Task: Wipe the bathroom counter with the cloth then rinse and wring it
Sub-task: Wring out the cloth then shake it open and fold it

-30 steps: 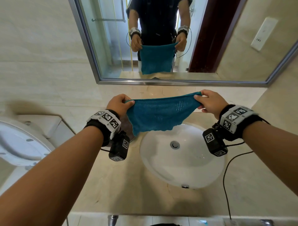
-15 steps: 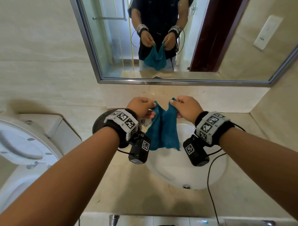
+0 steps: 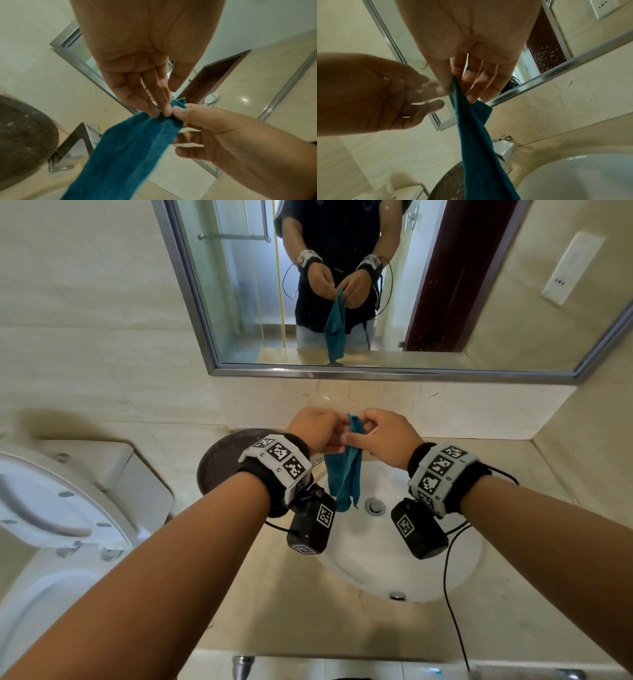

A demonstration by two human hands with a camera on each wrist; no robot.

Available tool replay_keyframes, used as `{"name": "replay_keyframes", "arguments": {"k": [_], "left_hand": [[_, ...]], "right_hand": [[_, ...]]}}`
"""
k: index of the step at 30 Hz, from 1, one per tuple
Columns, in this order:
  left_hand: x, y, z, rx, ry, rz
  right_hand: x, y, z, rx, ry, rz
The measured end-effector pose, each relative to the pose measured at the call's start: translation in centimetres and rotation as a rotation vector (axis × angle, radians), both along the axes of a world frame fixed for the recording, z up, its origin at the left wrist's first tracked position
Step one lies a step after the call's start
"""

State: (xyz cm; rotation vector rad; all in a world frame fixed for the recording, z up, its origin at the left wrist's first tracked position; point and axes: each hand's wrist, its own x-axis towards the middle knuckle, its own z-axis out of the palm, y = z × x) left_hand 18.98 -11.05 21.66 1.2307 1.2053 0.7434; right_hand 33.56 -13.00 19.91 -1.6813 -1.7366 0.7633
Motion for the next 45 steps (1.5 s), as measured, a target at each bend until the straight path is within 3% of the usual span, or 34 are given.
{"name": "replay_keyframes", "arguments": {"k": [4,7,10,13,16,21,26,31,35,42,45], "left_hand": [[-0.6,0.4,0.1,0.125,0.136,-0.039],[-1.8,1.1,-0.7,0.208,0.291,0.072],[-2.9,1.4,-1.5,0.073,0.359,0.045],[-2.9,1.2,-1.7,-0.022,0.391,-0.043],[-2.0,0.7,-1.2,-0.026,0.337,-0.102],[-1.2,0.2,-1.2,-0.19,0.168,-0.127],[-1.4,0.4,-1.1,-0.075,0.179,-0.158],[-1.4,0.5,-1.2,-0.149,0.085,-0.172],[-1.1,0.7,-1.7,-0.113,0.18,-0.216],[-2.0,1.1,-0.8,-0.007,0.184,-0.125],[-2.2,1.1,-0.6,0.069,0.178,-0.112]], "right_hand": [[0.3,0.4,0.2,0.033,-0.006,0.006],[0.9,0.5,0.8,-0.024,0.086,0.02],[1.3,0.3,1.7,-0.129,0.333,0.031],[1.7,0.3,2.4,-0.133,0.437,0.069],[2.1,0.5,2.6,-0.139,0.543,0.095],[2.4,0.6,2.6,-0.107,0.661,0.048],[2.8,0.4,2.5,-0.113,0.624,0.045],[3.0,0.3,2.2,-0.101,0.634,0.085],[3.2,0.4,2.1,-0.12,0.629,0.078],[3.3,0.2,2.2,-0.178,0.33,-0.006],[3.2,0.2,1.9,-0.222,0.359,0.017]]}}
